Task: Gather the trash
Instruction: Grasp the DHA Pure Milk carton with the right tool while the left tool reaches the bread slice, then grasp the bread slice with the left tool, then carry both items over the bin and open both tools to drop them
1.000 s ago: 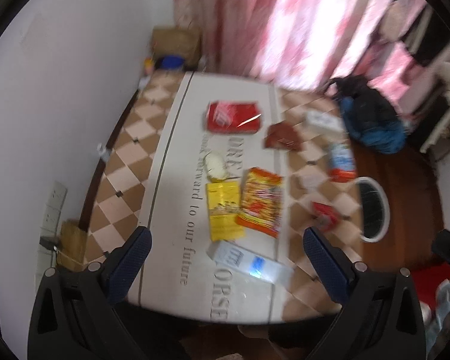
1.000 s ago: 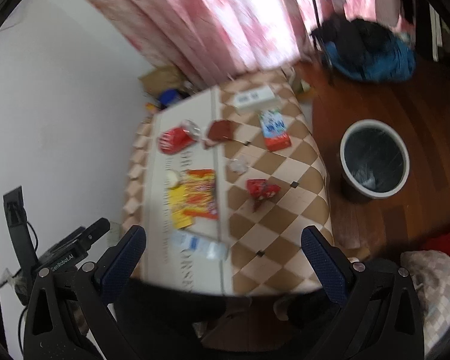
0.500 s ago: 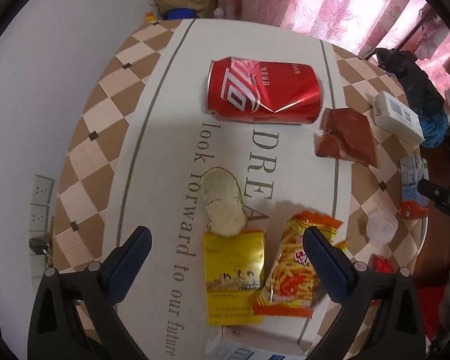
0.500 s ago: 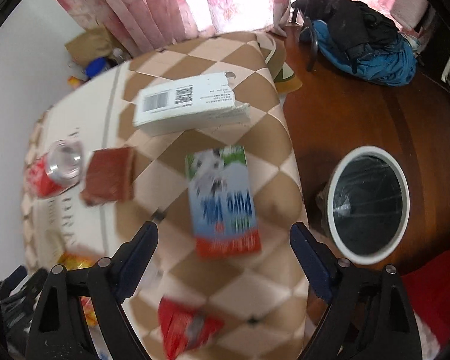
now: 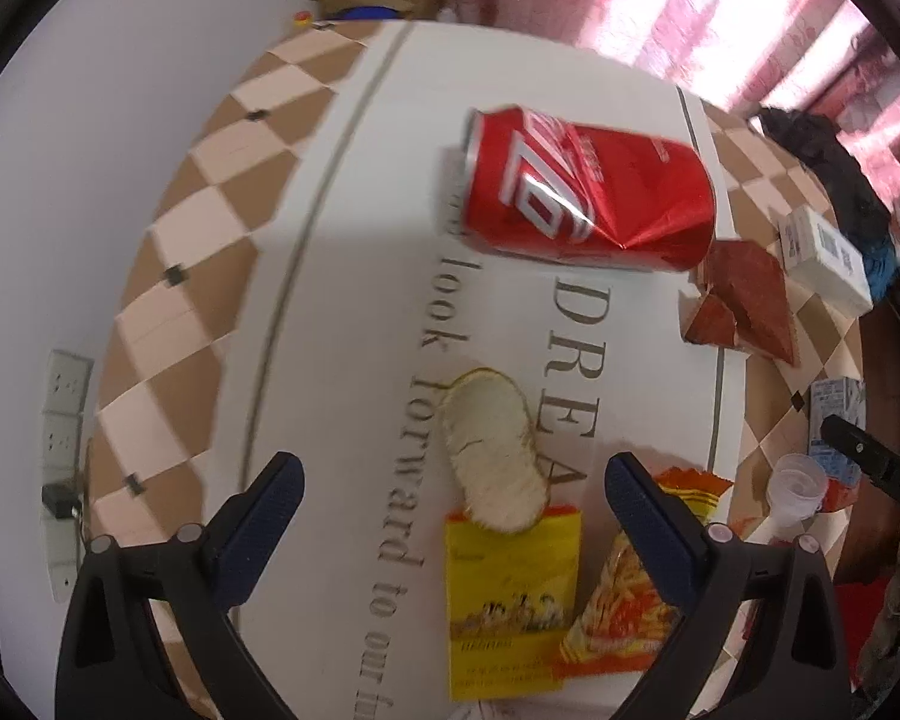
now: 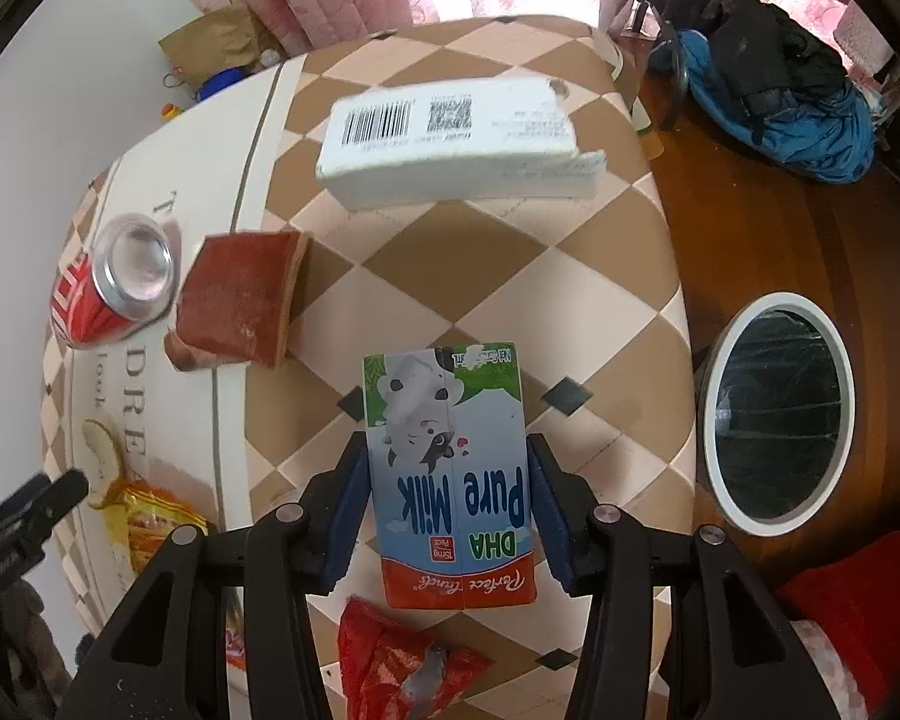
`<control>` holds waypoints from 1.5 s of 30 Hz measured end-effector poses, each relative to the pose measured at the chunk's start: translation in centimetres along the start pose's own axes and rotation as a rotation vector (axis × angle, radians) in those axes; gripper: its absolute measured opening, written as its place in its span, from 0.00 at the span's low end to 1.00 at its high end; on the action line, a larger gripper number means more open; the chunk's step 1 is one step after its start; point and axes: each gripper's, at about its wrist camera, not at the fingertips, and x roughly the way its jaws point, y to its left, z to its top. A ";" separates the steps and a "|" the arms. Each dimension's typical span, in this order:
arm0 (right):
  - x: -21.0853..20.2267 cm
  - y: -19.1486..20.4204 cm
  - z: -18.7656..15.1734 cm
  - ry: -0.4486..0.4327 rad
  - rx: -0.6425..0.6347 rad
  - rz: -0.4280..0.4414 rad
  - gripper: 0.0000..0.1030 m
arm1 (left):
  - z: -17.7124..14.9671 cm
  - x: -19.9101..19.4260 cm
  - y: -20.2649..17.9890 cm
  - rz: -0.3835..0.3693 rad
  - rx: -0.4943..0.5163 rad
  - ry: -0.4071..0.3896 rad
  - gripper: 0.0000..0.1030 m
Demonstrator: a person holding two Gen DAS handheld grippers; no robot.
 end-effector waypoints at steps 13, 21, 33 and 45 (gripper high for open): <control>1.2 1.9 -0.4 0.041 -0.080 -0.115 0.51 | -0.8 1.6 -1.4 0.014 0.080 -0.055 0.26; -1.8 2.8 -2.2 -0.065 -0.085 -0.054 0.50 | -1.6 -1.7 -1.4 0.060 0.094 -0.153 0.25; -8.4 2.0 -4.9 -0.225 -0.014 0.100 0.49 | -2.6 -9.2 -2.7 0.049 0.116 -0.296 0.25; -16.7 -11.6 -8.0 -0.369 0.171 0.188 0.49 | -3.5 -16.2 -18.5 -0.137 0.322 -0.372 0.25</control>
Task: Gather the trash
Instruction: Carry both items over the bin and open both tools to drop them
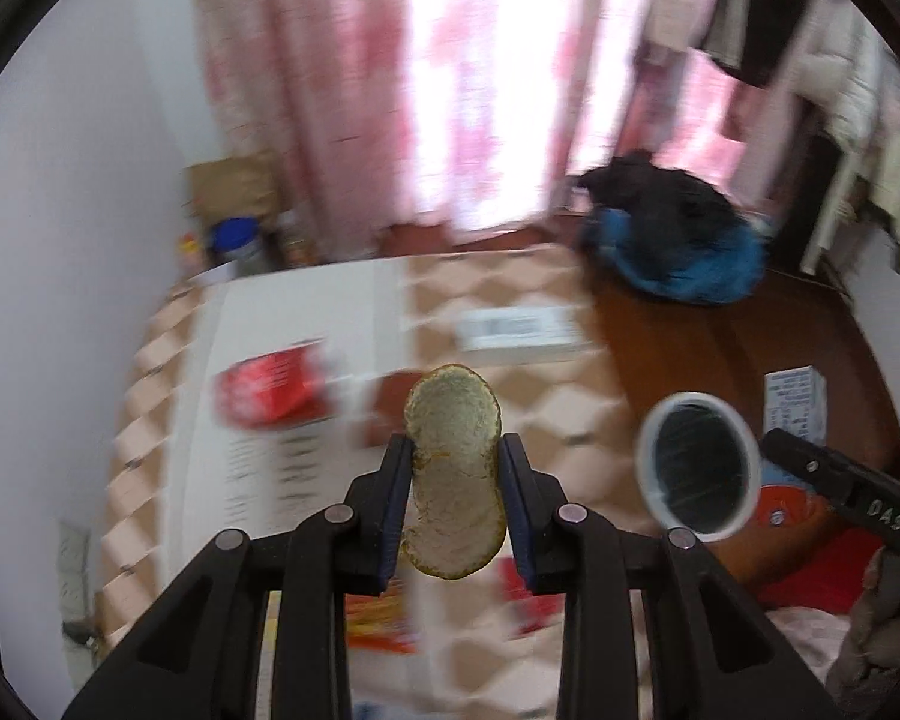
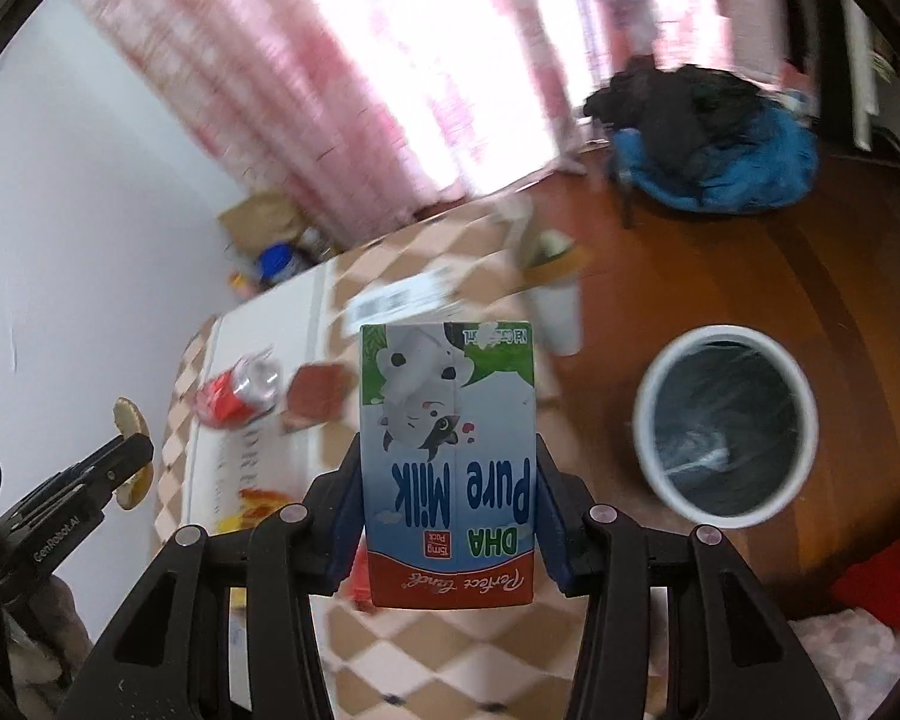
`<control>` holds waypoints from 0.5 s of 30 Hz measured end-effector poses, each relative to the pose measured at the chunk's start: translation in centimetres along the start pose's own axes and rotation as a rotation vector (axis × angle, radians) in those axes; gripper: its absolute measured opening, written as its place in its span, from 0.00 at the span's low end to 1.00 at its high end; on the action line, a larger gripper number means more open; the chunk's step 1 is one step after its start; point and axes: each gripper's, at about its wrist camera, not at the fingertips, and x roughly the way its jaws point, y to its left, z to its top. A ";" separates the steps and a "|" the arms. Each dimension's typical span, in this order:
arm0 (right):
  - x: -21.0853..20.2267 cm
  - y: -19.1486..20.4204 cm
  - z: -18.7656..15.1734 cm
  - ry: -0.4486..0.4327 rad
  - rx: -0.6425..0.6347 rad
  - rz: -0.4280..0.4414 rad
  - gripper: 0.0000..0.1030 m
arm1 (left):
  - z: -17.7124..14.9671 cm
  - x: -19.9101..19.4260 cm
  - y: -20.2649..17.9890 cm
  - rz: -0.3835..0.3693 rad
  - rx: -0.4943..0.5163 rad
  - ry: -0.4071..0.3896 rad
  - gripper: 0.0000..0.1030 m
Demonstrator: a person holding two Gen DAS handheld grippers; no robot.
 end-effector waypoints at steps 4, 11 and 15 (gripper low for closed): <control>-2.4 -8.0 0.9 -0.025 0.084 -0.082 0.49 | 2.0 3.0 -8.1 -0.118 0.074 0.055 0.25; 0.2 -22.7 0.4 0.059 0.284 -0.202 0.49 | 3.6 13.4 -20.3 -0.304 0.132 0.271 0.27; 3.3 -28.4 -0.2 0.128 0.352 -0.223 0.49 | 3.2 19.1 -24.6 -0.319 0.175 0.386 0.29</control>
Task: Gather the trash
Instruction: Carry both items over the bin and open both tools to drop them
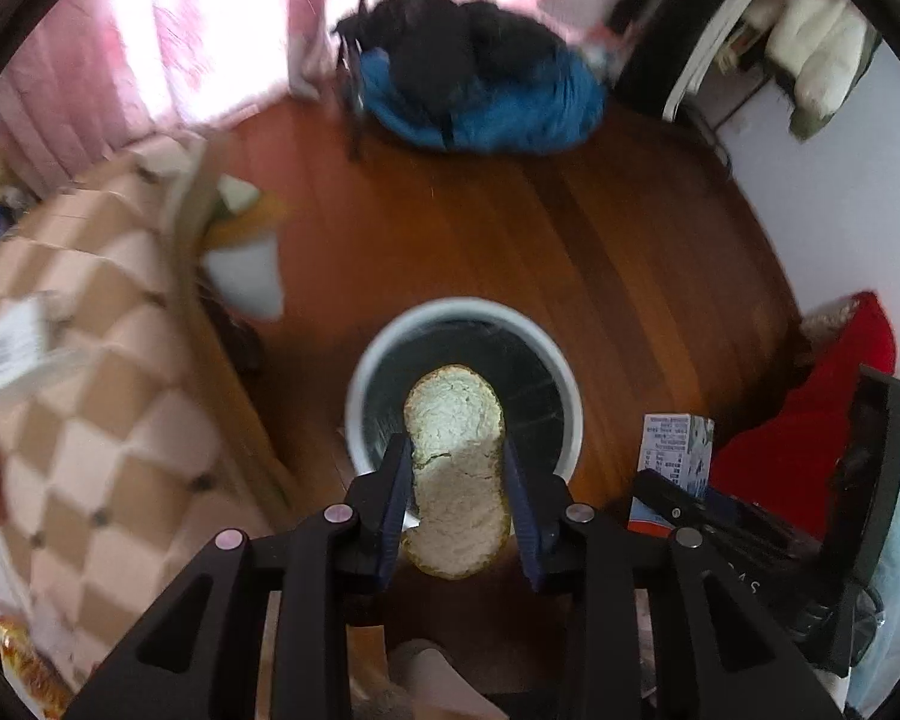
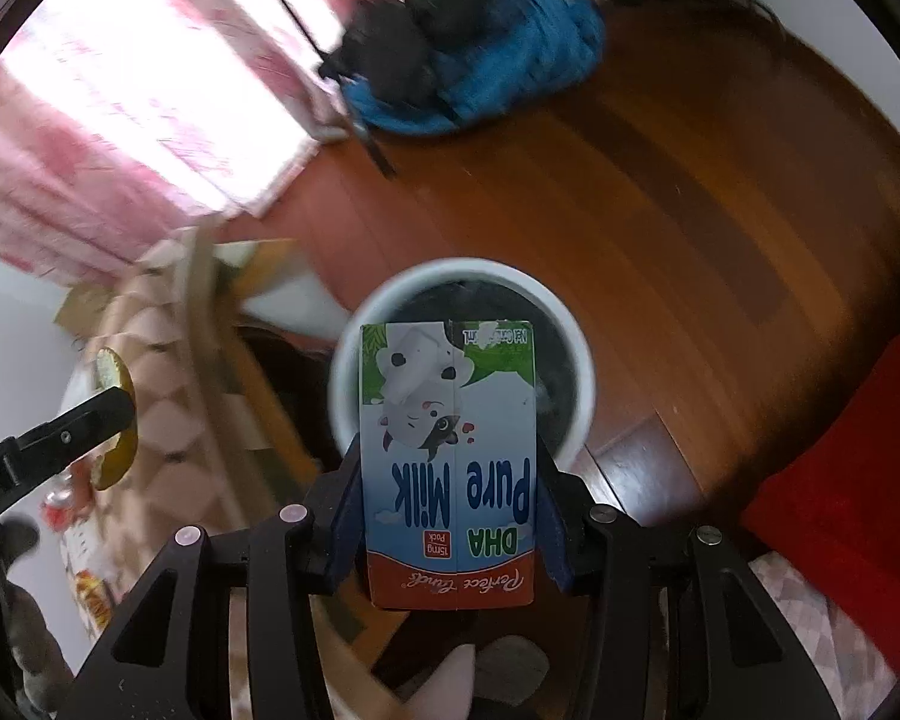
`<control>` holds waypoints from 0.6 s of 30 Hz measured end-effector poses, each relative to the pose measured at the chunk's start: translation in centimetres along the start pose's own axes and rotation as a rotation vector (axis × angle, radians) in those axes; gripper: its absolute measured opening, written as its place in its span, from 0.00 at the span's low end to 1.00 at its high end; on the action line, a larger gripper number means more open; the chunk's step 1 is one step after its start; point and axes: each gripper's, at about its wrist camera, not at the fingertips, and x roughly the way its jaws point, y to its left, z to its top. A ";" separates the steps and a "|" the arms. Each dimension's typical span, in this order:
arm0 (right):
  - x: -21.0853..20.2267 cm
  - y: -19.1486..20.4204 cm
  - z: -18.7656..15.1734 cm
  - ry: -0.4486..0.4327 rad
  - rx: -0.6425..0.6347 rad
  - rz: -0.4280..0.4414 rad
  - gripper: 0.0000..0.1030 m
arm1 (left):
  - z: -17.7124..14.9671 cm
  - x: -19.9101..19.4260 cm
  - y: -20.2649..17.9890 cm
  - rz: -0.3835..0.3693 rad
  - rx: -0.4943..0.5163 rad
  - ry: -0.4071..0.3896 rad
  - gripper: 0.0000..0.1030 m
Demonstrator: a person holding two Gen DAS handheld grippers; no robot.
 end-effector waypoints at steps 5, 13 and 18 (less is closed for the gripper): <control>4.6 -2.6 2.2 0.058 -0.010 -0.022 0.51 | 1.5 3.7 -0.5 0.037 -0.002 0.036 0.89; 10.0 -3.1 3.3 0.112 -0.034 -0.148 1.00 | 0.4 5.5 0.0 0.245 0.000 0.003 0.97; 11.3 -3.6 1.7 0.144 -0.038 -0.266 1.00 | -0.8 6.7 0.8 0.322 0.013 0.016 0.97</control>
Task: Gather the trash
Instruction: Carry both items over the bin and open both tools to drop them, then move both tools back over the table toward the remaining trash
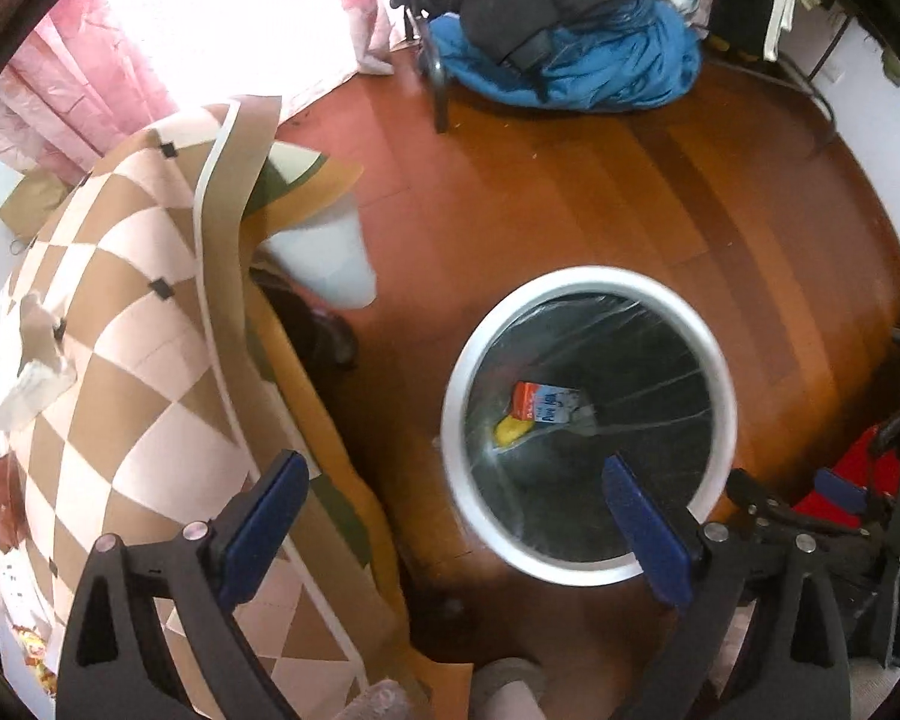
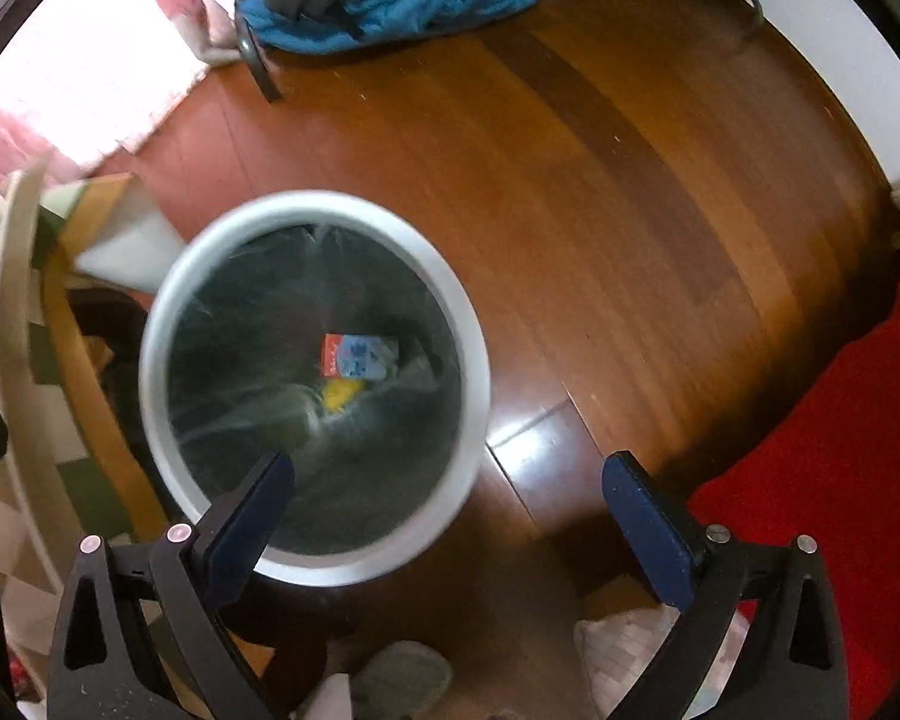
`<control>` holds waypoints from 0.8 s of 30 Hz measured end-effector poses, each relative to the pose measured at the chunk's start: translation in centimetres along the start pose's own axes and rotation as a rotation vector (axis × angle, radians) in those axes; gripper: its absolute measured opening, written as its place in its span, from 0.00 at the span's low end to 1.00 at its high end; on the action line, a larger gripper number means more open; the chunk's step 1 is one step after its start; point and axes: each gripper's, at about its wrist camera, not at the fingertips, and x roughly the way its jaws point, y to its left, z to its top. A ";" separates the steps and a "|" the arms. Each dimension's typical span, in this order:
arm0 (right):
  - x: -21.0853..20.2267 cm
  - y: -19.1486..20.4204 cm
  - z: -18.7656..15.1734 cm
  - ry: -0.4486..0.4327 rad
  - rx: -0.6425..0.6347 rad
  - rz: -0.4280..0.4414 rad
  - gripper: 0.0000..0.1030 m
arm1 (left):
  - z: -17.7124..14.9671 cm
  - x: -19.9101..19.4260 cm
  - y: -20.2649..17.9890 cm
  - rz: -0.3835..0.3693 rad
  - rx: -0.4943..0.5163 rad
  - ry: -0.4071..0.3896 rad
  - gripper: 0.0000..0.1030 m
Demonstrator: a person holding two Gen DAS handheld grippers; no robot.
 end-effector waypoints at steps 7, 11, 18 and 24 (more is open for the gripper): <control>0.1 -0.1 -2.0 0.009 -0.003 -0.024 1.00 | -1.5 -0.4 0.5 0.023 -0.006 0.001 0.97; -1.4 0.6 -2.7 -0.005 -0.011 -0.013 1.00 | -2.3 -2.0 0.7 0.014 -0.015 -0.021 0.97; -6.5 1.0 -4.2 -0.074 -0.016 -0.001 1.00 | -3.6 -5.8 1.1 -0.011 -0.021 -0.071 0.97; -11.6 0.6 -5.8 -0.130 0.003 0.031 1.00 | -4.9 -10.2 1.7 -0.029 -0.026 -0.133 0.97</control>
